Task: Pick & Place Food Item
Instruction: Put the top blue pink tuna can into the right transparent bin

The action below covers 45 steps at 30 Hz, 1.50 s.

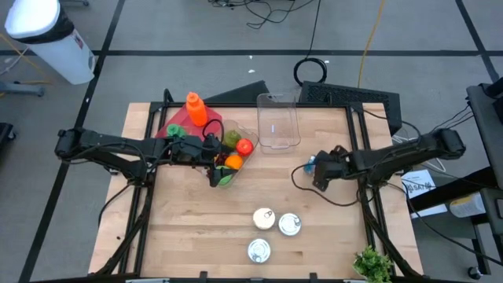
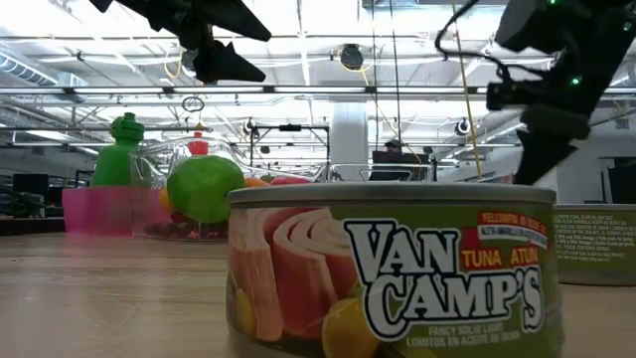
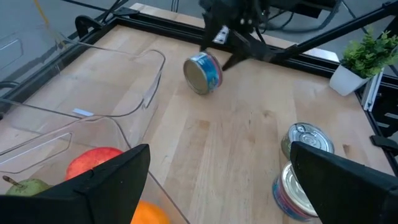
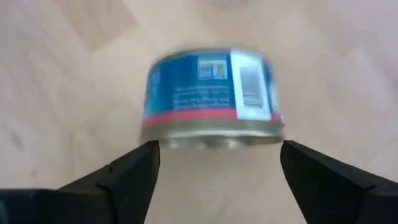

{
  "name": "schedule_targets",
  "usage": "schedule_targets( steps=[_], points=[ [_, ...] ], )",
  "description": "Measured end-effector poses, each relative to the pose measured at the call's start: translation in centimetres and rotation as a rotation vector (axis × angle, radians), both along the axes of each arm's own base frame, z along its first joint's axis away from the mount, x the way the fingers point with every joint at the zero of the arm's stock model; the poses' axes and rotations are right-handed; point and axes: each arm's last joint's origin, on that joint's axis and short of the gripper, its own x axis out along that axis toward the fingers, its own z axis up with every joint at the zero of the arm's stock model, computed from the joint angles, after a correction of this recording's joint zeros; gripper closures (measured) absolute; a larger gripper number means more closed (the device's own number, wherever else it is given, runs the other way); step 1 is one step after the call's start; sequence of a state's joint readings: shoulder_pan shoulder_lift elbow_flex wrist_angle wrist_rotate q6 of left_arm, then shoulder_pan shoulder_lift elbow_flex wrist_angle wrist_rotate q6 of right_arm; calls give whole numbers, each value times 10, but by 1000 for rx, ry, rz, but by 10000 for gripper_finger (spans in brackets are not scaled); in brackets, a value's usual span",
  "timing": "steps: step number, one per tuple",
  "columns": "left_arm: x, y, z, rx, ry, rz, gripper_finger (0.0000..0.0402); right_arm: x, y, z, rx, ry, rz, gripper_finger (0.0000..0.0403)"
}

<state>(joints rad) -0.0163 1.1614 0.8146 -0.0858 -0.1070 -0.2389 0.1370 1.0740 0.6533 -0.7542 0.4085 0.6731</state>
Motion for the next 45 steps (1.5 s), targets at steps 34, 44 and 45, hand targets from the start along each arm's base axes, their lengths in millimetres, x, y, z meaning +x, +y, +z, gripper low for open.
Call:
schedule_targets(
  steps=[34,44,45],
  points=[
    [1,-6,2,-45,-36,-6,2,-1,-21,-13,-13,69,326,158],
    [37,-19,-31,-40,-6,-47,2,13,-13,3,68,-170,386,234],
    [43,-20,-36,-28,-13,-54,2,17,-11,9,53,-239,403,234]
  ],
)
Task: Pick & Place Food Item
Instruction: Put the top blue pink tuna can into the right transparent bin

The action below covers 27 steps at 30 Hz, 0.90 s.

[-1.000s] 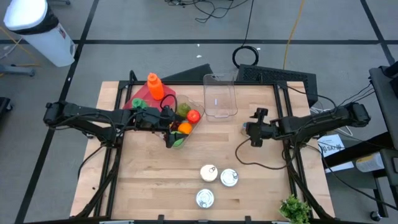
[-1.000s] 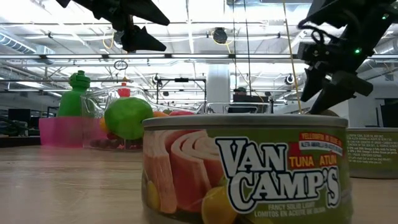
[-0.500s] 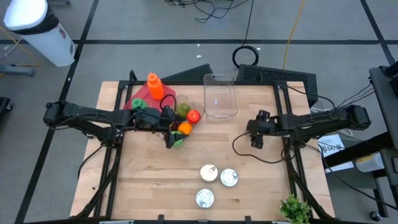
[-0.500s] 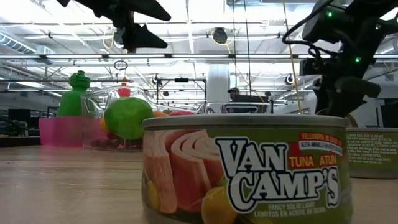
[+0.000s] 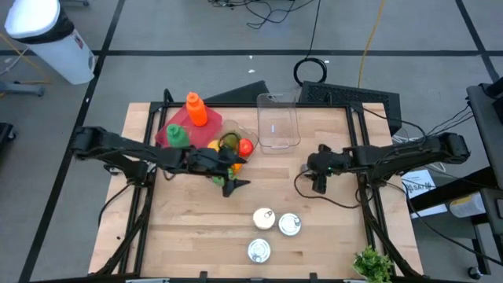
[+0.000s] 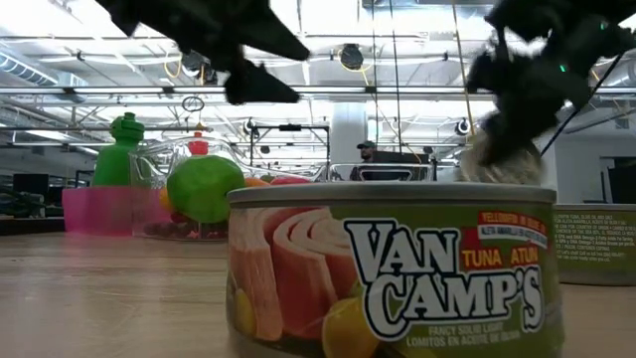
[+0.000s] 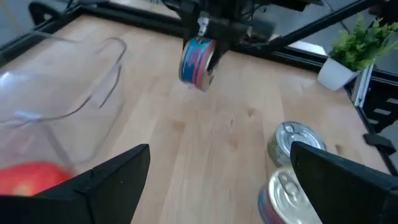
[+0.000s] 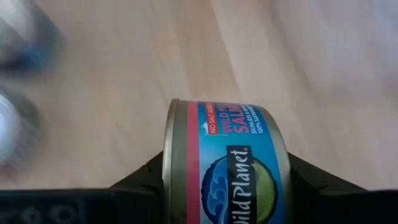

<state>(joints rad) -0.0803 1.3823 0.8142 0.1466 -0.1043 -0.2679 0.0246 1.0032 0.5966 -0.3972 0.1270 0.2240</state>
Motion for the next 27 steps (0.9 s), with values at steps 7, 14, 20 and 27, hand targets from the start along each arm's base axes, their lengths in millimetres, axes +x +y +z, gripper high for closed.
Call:
schedule_targets(
  steps=[7,14,20,27],
  points=[
    [38,-2,-19,25,-207,-10,2,21,20,28,-92,-532,185,234],
    [68,-6,-19,109,-278,-57,2,27,25,19,-151,-758,220,234],
    [89,-9,-18,160,-285,-89,2,33,26,15,-167,-785,226,234],
    [89,-10,-14,214,-282,-126,3,33,26,20,-172,-835,230,234]
  ],
)
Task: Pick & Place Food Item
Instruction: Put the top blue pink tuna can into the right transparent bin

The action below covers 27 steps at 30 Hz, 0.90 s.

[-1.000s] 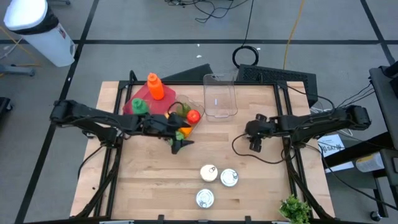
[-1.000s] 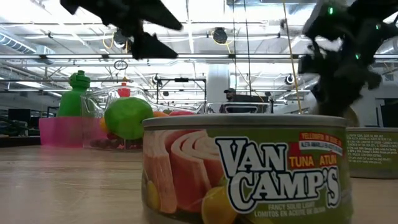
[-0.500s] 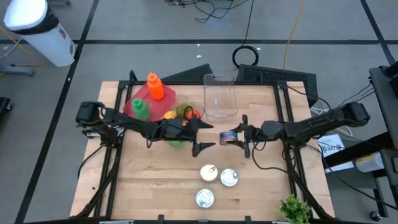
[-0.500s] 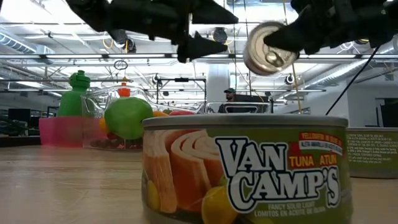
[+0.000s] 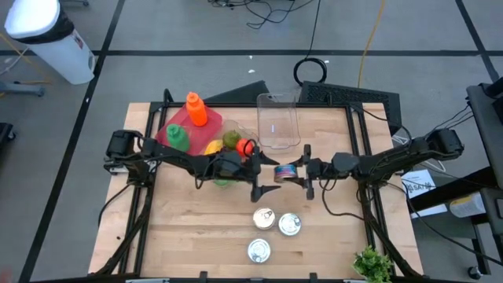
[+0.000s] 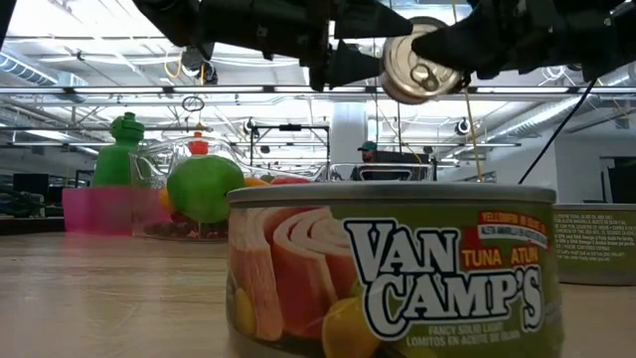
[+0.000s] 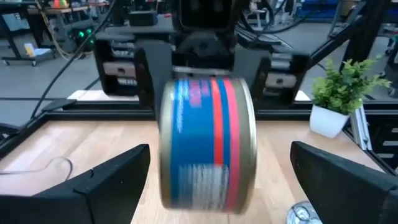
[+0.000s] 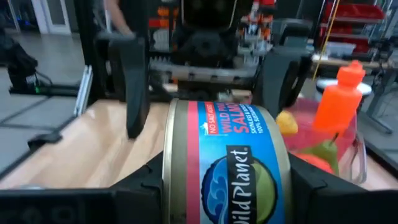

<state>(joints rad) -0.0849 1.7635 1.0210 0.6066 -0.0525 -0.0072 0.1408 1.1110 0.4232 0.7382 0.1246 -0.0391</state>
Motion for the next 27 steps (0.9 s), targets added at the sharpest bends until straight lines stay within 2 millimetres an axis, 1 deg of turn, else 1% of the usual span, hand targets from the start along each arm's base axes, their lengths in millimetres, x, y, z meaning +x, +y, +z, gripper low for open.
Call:
schedule_targets(
  steps=[3,5,7,11,12,19,20,22,25,26,27],
  points=[
    [0,0,-1,-1,10,-3,18,0,3,2,3,-22,43,234],
    [0,0,-1,-1,15,-5,46,0,5,4,5,-38,68,234],
    [0,0,-1,1,15,-6,87,-1,6,4,5,-42,69,234],
    [0,1,-1,0,11,-11,183,-1,6,5,10,-48,64,234],
    [0,1,-1,-4,11,-11,193,-1,6,5,18,-48,63,234],
    [-1,-1,2,7,1,-19,192,0,6,4,26,-38,34,231],
    [-2,-1,4,7,-2,-17,192,0,6,4,26,-36,22,215],
    [-7,2,12,12,9,16,192,-2,4,4,12,-17,-5,157],
    [-20,7,32,26,9,68,192,-7,3,7,-29,-8,-24,68],
    [-25,9,39,26,10,87,192,-9,2,9,-31,-14,-40,43],
    [-30,11,47,16,6,103,192,-11,1,11,-27,-21,-63,26]
  ],
)
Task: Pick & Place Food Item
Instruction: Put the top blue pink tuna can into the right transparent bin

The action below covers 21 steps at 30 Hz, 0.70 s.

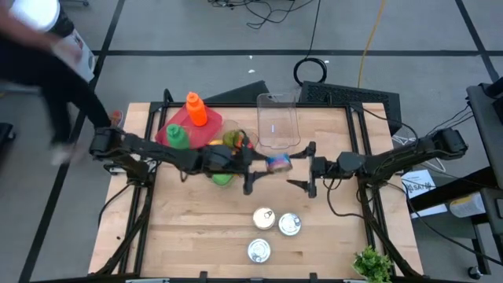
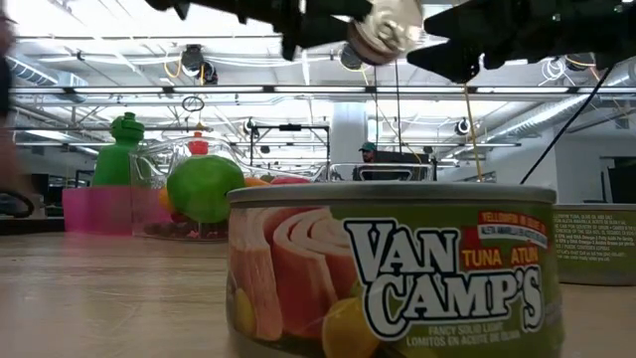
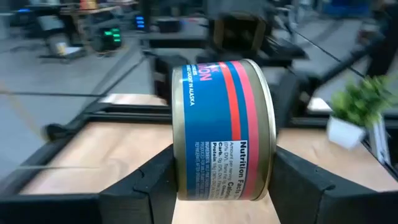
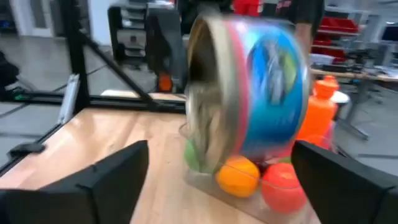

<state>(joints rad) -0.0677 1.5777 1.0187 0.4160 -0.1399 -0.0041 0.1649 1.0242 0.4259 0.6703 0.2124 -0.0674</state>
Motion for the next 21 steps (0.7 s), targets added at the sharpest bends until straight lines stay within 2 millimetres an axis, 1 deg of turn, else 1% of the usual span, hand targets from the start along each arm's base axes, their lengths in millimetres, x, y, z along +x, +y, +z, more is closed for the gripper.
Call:
schedule_targets(
  steps=[2,3,5,6,8,10,12,16,19,21],
  points=[
    [-9,8,13,-26,-19,46,192,-5,-2,3,43,-2,-39,16],
    [-14,14,20,-44,-33,71,192,-7,-2,5,72,-14,-45,21],
    [-21,32,30,-115,-55,126,192,-11,-2,8,120,-14,-35,34],
    [-23,44,35,-158,-60,147,192,-13,-1,8,135,-6,-16,40],
    [-27,76,41,-237,-28,186,192,-15,1,7,137,26,21,49],
    [-24,108,40,-317,-4,195,192,-19,4,8,135,34,35,56],
    [-19,139,33,-398,24,190,192,-23,4,12,126,16,40,61],
    [0,196,9,-589,89,117,192,-29,3,19,34,-22,41,68],
    [18,228,-16,-740,137,56,192,-33,0,24,-22,-50,5,69],
    [30,242,-34,-836,173,34,192,-35,-1,26,-40,-62,-34,69]
  ],
)
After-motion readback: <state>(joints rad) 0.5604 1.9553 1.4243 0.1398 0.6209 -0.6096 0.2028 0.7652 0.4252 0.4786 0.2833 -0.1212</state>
